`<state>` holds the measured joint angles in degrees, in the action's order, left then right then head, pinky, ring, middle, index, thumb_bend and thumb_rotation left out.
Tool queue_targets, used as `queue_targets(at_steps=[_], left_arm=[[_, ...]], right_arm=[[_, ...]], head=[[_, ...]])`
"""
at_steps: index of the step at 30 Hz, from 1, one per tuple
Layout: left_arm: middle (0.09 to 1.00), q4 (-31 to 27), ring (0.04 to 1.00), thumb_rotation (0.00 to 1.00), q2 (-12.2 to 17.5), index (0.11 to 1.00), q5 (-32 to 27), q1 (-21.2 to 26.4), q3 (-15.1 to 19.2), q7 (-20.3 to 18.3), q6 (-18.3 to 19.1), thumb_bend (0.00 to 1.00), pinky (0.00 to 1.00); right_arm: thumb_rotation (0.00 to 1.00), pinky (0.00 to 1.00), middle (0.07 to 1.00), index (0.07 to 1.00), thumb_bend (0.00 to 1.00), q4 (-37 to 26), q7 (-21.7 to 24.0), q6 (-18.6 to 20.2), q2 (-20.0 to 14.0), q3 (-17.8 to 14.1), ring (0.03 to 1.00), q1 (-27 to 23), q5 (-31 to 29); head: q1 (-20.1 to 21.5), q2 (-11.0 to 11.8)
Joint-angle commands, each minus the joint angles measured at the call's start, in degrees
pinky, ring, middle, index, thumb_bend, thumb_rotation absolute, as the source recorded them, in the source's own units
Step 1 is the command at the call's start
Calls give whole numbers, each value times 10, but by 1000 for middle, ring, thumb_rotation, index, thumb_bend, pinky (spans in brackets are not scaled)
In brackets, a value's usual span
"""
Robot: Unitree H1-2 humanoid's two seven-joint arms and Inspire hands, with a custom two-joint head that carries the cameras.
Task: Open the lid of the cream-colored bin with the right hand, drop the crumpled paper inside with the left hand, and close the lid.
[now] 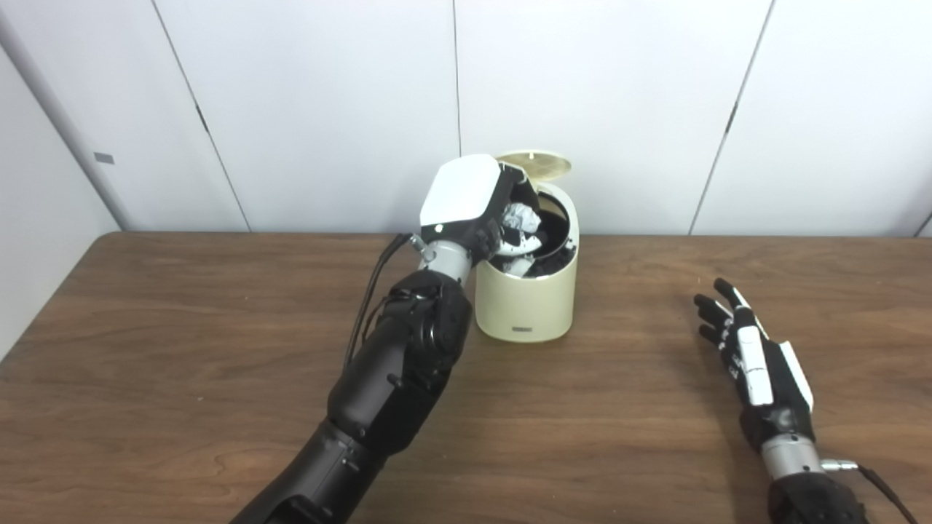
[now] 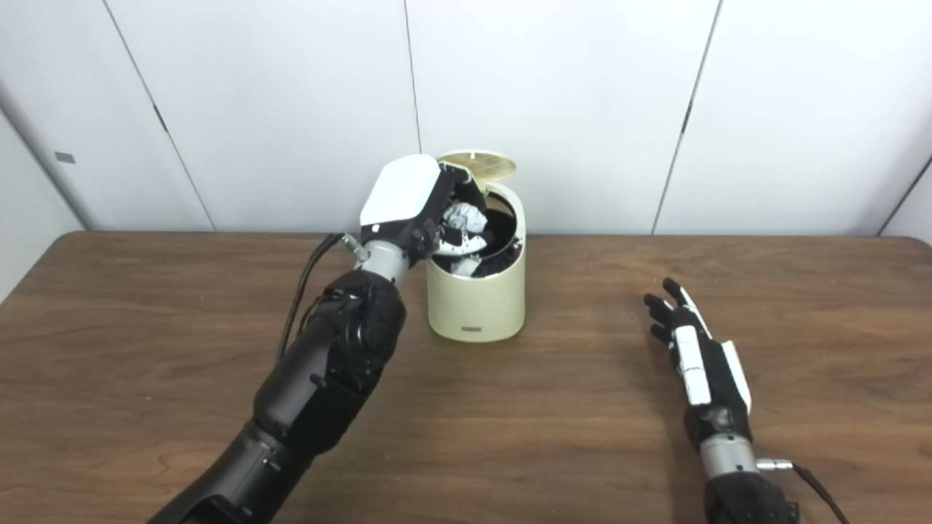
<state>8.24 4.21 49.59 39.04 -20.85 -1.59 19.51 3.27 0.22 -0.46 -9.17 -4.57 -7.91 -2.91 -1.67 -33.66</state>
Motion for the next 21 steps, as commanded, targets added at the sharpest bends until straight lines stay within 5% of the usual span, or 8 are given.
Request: queue_targets(at_steps=[1, 9, 10, 12, 21], left_arm=[[717, -23, 672, 44, 3, 494, 8, 28, -1, 0, -2, 520, 559], [726, -18, 685, 45, 4, 494, 6, 30, -1, 6, -8, 520, 575], [723, -18, 682, 23, 4, 561, 7, 30, -1, 5, -7, 721, 574], [725, -20, 687, 4, 4, 620, 6, 30, -2, 2, -5, 883, 577], [715, -17, 675, 0, 5, 648, 6, 29, -4, 10, -12, 926, 569]], right_arm=[[1000, 886, 861, 930, 569, -2, 7, -1, -4, 0, 902, -4, 1], [1000, 893, 864, 942, 584, 6, 8, -8, -6, 1, 907, -6, 3], [1000, 895, 865, 942, 582, 5, 8, -8, -6, 1, 909, -6, 3], [1000, 892, 865, 944, 576, 7, 7, -10, -7, 1, 907, -6, 4], [1000, 894, 868, 952, 580, 8, 9, -9, -7, 0, 906, -7, -1]], head=[[0, 0], [1, 0], [1, 0], [1, 0], [2, -3]])
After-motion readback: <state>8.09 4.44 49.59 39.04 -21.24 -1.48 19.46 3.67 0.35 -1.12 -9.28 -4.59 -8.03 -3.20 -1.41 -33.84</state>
